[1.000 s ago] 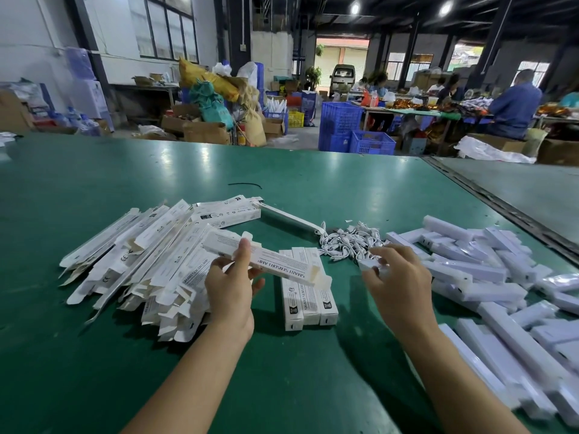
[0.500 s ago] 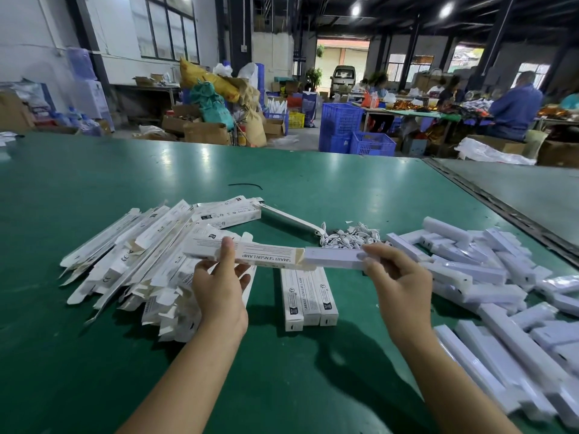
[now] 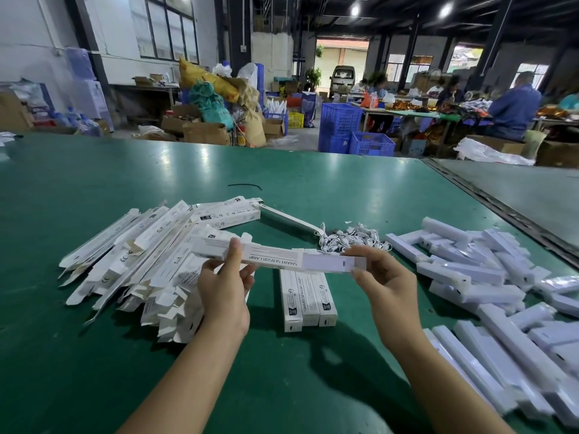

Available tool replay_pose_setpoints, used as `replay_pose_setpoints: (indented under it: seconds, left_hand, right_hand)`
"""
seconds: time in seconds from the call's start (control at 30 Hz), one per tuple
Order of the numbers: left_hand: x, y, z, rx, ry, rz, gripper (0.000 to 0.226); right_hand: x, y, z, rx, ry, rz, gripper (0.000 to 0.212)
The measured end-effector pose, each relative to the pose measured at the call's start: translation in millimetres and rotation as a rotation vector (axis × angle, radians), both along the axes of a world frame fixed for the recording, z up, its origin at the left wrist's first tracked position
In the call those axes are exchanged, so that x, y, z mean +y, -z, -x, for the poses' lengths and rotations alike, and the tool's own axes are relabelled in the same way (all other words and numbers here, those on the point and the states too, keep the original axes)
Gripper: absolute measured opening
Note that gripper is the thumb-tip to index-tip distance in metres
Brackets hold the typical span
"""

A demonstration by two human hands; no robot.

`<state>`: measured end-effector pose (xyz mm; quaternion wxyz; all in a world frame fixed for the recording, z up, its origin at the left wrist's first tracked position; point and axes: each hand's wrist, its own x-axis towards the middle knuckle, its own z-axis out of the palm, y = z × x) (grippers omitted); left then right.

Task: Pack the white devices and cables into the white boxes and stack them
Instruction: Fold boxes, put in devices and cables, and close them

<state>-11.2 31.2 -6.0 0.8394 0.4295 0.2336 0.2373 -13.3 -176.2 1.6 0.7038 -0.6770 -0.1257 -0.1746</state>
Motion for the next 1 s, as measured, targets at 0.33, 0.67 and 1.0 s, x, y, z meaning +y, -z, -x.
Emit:
replay_pose_setpoints:
  seconds: [0.33,0.67,1.0]
  left_hand:
    - [-13.1,5.0,3.9,-0.153,0.18,-0.114,0.037]
    - [-17.8,7.6,4.3,-0.168,0.18,-0.178,0.042]
    - [-27.7,10.5,5.0,-0.169,0.361,-0.225,0.03]
  right_hand:
    - [13.1,11.2,-8.2,0.282,0.067,-0.183,0.029]
    - [15.7,3.9,0.3,0.413,-0.27,-0.143,0.039]
    - [12.1,1.6,2.1,0.504,-0.803,-0.277,0.074]
